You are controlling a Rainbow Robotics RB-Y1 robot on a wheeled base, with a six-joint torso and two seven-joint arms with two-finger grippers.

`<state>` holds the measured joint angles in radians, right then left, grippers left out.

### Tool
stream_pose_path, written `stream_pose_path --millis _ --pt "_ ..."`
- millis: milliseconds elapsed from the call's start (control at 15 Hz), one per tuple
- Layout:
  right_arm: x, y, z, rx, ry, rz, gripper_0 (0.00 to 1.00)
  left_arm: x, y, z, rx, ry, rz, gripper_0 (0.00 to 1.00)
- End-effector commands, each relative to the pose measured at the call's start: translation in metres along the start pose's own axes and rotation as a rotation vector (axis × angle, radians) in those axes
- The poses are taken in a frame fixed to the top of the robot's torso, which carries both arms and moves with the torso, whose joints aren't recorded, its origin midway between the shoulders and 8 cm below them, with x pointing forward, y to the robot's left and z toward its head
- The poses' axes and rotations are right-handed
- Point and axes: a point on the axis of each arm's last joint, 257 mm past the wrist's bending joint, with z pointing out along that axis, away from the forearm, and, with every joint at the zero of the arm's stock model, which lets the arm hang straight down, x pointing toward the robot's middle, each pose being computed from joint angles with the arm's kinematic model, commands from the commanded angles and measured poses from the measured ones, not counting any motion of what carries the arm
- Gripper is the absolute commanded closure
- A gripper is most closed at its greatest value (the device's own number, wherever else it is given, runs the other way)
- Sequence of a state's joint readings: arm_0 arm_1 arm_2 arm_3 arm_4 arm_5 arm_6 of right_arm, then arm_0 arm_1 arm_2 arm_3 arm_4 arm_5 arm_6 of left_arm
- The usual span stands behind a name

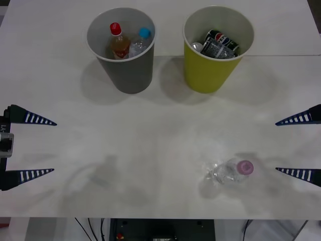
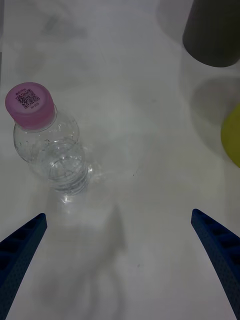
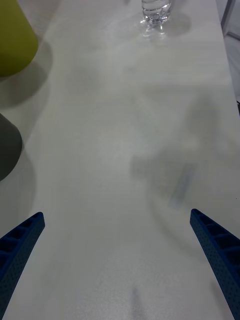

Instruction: Put the can into the green bin and the plastic bottle into the gray bin

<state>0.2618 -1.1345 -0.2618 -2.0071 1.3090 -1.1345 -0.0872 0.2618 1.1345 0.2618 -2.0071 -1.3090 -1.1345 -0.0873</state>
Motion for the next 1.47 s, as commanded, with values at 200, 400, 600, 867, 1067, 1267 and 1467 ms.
stream_pose_path --millis 200,400,600,867,1067,1267,1467 --pt "0.003 0.004 0.003 -0.002 -0.008 0.021 0.00 0.000 0.000 0.000 0.000 0.000 0.000 0.00" --pt "0.005 0.003 0.001 0.000 -0.005 0.016 0.00 0.000 0.000 0.000 0.000 0.000 0.000 0.00" --pt "0.016 0.007 -0.002 -0.016 -0.029 -0.016 0.00 0.000 0.000 0.000 0.000 0.000 0.000 0.00" --pt "0.024 0.019 0.004 -0.051 -0.092 -0.075 0.00 0.000 0.000 0.000 0.000 0.000 0.000 0.00" --pt "0.023 0.026 0.013 -0.038 -0.145 -0.106 0.00 0.000 0.000 0.000 0.000 0.000 0.000 0.00" --pt "0.027 0.037 0.029 -0.037 -0.197 -0.052 0.00 0.000 0.000 0.000 0.000 0.000 0.000 0.00" --pt "0.031 0.044 0.046 -0.037 -0.246 -0.012 0.00 0.000 0.000 0.000 0.000 0.000 0.000 0.00"
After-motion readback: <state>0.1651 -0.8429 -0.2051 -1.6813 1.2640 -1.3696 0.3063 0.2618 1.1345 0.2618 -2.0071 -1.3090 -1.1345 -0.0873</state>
